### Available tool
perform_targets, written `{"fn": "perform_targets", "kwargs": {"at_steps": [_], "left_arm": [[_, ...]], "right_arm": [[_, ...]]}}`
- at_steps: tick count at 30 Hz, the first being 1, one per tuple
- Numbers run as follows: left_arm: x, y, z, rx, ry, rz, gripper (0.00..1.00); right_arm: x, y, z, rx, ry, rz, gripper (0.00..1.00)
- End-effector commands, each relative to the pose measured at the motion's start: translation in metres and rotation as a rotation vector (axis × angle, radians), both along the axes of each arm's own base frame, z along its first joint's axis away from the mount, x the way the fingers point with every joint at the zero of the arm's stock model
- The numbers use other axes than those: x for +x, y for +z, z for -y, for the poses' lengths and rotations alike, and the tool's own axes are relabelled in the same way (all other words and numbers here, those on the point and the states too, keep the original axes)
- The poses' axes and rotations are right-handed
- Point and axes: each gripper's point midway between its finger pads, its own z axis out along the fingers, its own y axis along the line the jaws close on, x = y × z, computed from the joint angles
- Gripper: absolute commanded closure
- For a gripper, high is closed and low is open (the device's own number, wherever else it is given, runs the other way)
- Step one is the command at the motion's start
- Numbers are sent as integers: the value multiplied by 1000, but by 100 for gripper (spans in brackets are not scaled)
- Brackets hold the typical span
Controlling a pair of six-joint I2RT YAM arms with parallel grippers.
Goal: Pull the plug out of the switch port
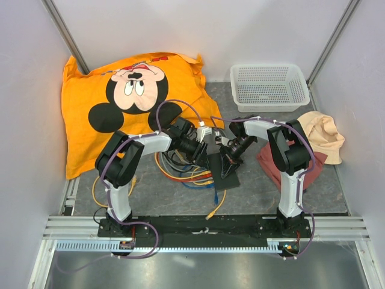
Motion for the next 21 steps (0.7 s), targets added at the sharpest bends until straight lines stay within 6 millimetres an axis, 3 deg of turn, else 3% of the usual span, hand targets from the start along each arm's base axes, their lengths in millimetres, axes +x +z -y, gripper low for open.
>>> {"fn": "perform_targets", "kwargs": {"at_steps": [1, 9, 21], "left_arm": [[-7, -7, 5, -16, -51, -9, 55], [-20, -9, 6, -30, -96, -53, 59], [-45, 0, 16, -103, -247, -104, 58]], "right_arm": [[39, -76, 35, -204, 131, 279, 100], [39, -78, 36, -206, 133, 277, 100], [41, -79, 33, -197, 131, 275, 100]]}}
